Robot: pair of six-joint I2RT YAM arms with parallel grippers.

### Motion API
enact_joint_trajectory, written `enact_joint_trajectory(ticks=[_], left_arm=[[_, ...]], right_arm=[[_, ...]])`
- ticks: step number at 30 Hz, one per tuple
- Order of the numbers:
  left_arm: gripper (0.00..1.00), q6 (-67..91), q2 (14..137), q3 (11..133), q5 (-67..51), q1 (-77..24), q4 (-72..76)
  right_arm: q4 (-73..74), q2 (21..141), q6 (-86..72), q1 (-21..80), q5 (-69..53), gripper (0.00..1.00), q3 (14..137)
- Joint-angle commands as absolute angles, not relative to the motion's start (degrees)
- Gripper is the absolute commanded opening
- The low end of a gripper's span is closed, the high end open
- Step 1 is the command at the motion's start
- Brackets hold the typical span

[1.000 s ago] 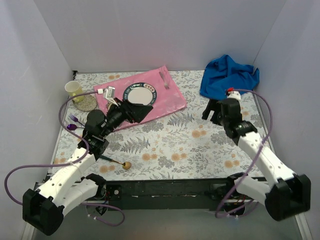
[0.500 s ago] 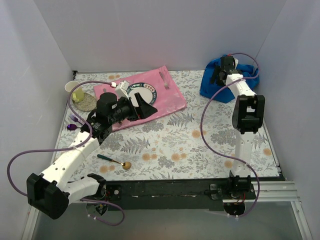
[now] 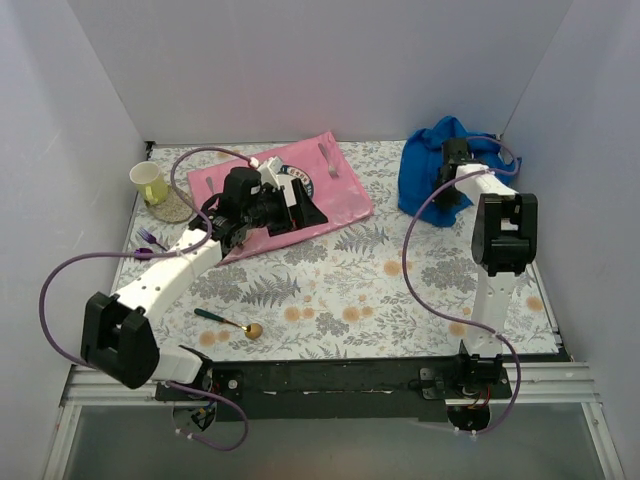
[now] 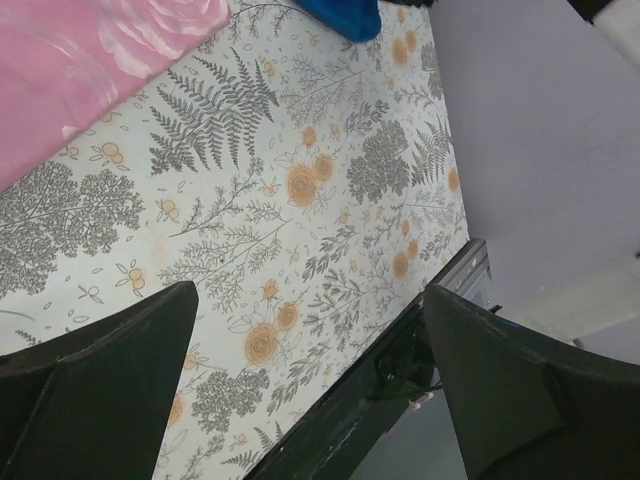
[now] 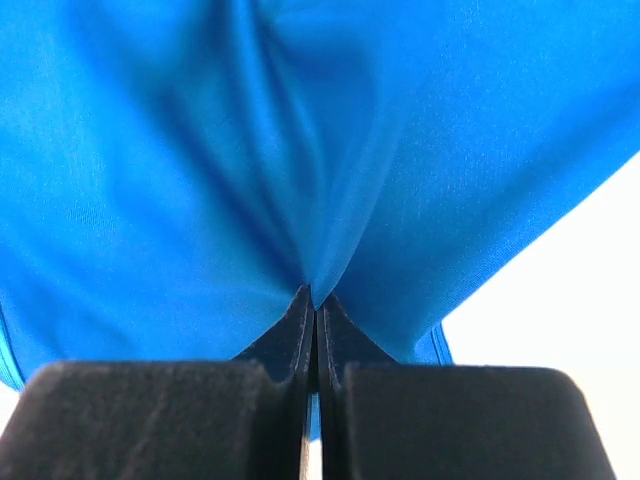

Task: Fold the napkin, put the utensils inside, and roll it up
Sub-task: Move the napkin to the centre of the board

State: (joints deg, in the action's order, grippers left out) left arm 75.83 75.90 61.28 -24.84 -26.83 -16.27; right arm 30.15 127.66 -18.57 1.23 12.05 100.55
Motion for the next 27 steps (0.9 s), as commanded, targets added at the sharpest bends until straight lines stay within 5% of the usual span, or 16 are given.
enact_joint_trajectory(ticks=[1,10,11,13,15,17,27], left_arm=[[0.96,76.02,82.59,66.44,-25.66,-29.00,-16.17],[0.92,77.08,99.75,76.81,-27.33,-35.77,-18.45],[0.92,76.99,100.89,77.08,-26.99,-36.03,-18.81],[0.92,76.64,101.34,76.99,-25.76,-36.30,-18.89],[0.92,76.38,102.13,76.91,-25.05,-36.56,-19.95],[0.92,75.07,102.04,76.64,-22.34,-37.61,-21.17],[0.88,69.61,105.47,78.84,-11.08,-44.29,-27.25]], right_arm=[[30.33,110.01,-18.54,7.02,11.42,0.01,85.11],[29.88,73.36,-25.04,28.89,0.47,0.01,47.92],[27.62,70.26,-26.09,32.74,-3.30,0.07,45.73],[22.88,63.06,-29.86,34.36,-14.08,0.42,38.97],[23.36,60.57,-31.55,32.79,-12.93,0.69,38.93],[28.53,60.46,-29.98,28.60,-2.76,0.81,43.66],[33.75,84.19,-26.63,6.42,12.73,0.81,63.10]])
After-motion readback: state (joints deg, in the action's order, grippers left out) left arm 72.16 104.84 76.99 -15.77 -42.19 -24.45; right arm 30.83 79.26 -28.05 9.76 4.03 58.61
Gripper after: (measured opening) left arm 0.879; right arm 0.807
